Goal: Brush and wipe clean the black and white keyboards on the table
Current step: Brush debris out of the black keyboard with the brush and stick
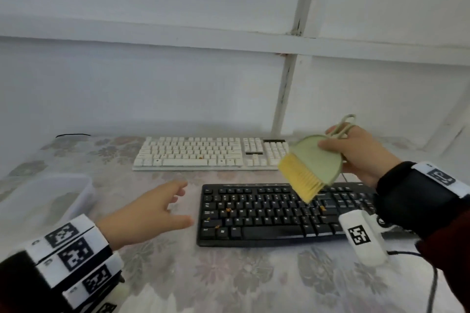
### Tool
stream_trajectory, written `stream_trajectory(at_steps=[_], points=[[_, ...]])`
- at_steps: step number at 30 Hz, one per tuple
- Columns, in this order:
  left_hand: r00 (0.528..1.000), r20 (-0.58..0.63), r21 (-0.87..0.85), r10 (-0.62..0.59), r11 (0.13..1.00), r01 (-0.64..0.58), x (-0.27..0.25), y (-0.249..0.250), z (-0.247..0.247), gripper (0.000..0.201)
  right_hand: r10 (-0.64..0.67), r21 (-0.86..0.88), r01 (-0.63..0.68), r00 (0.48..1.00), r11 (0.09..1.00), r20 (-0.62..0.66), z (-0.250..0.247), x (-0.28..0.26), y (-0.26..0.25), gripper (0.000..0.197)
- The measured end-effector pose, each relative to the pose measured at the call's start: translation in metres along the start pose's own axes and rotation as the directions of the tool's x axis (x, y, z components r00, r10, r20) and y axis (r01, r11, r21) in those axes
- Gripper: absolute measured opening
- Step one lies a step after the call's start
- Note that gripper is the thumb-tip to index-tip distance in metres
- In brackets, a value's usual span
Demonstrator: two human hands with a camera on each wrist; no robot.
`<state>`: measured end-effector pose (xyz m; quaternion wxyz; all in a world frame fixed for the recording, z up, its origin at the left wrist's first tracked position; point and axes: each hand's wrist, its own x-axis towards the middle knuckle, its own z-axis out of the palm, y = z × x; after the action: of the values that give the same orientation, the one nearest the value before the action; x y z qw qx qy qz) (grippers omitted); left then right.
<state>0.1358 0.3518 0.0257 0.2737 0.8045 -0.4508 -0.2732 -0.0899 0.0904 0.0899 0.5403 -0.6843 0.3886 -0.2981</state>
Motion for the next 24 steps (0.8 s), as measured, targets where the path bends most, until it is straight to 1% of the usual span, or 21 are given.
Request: stream_trajectory(at_steps=[1,3,4,6,7,9,10,11,13,14,15,16,17,18,21,23,24], points=[[1.0,0.007,0.011,-0.023,1.0,0.023,0.007,0.003,0.008,0.087,0.027,0.009,-0.027,0.999,1.0,-0.024,-0.021,0.004,0.009,0.017],[0.997,0.034,0.012,-0.076,0.997,0.075,0.019,0.009,0.021,0.101,0.097,0.058,-0.093,0.992,0.994,-0.076,-0.062,0.011,0.027,0.017],[0.994,0.032,0.014,-0.102,0.995,0.101,0.024,0.011,0.026,0.101,0.139,0.093,-0.13,0.985,0.987,-0.097,-0.082,0.015,0.035,0.015],[0.99,0.033,0.031,-0.137,0.99,0.136,0.034,0.015,0.035,0.092,0.219,0.153,-0.198,0.967,0.968,-0.133,-0.118,0.021,0.051,0.008],[0.987,0.061,0.029,-0.152,0.988,0.15,0.037,0.017,0.039,0.09,0.248,0.166,-0.224,0.958,0.96,-0.145,-0.133,0.025,0.059,0.006],[0.979,0.138,-0.033,-0.153,0.987,0.159,0.039,0.024,0.043,0.093,0.298,0.174,-0.271,0.942,0.947,-0.157,-0.16,0.034,0.075,0.006],[0.976,0.16,-0.056,-0.15,0.985,0.16,0.038,0.027,0.046,0.097,0.326,0.179,-0.297,0.932,0.938,-0.158,-0.17,0.037,0.082,0.005],[0.975,0.16,-0.051,-0.153,0.985,0.163,0.038,0.029,0.048,0.095,0.35,0.184,-0.321,0.923,0.929,-0.158,-0.179,0.041,0.089,0.006],[0.974,0.144,-0.026,-0.178,0.983,0.183,0.038,0.031,0.053,0.078,0.4,0.2,-0.371,0.906,0.907,-0.134,-0.191,0.048,0.103,0.012],[0.974,0.142,-0.007,-0.177,0.984,0.18,0.038,0.032,0.054,0.075,0.427,0.196,-0.403,0.898,0.894,-0.104,-0.195,0.049,0.107,0.012],[0.971,0.152,0.043,-0.184,0.983,0.179,0.039,0.032,0.055,0.081,0.45,0.194,-0.43,0.891,0.881,-0.067,-0.196,0.049,0.11,0.009],[0.968,0.159,0.114,-0.192,0.978,0.176,0.04,0.033,0.056,0.094,0.47,0.195,-0.456,0.882,0.868,-0.028,-0.196,0.049,0.113,0.009],[0.964,0.152,0.181,-0.219,0.965,0.19,0.041,0.032,0.056,0.104,0.485,0.193,-0.477,0.875,0.857,0.011,-0.195,0.048,0.116,0.01],[0.958,0.137,0.23,-0.252,0.949,0.217,0.041,0.031,0.057,0.109,0.493,0.192,-0.492,0.869,0.849,0.043,-0.194,0.047,0.118,0.012],[0.939,0.108,0.296,-0.327,0.912,0.284,0.04,0.027,0.058,0.108,0.496,0.219,-0.505,0.863,0.835,0.102,-0.188,0.047,0.126,0.019],[0.933,0.114,0.269,-0.341,0.915,0.301,0.041,0.025,0.059,0.105,0.493,0.248,-0.503,0.864,0.828,0.105,-0.186,0.047,0.131,0.018],[0.932,0.12,0.229,-0.343,0.923,0.31,0.042,0.025,0.059,0.103,0.493,0.262,-0.501,0.864,0.825,0.103,-0.186,0.047,0.131,0.016]])
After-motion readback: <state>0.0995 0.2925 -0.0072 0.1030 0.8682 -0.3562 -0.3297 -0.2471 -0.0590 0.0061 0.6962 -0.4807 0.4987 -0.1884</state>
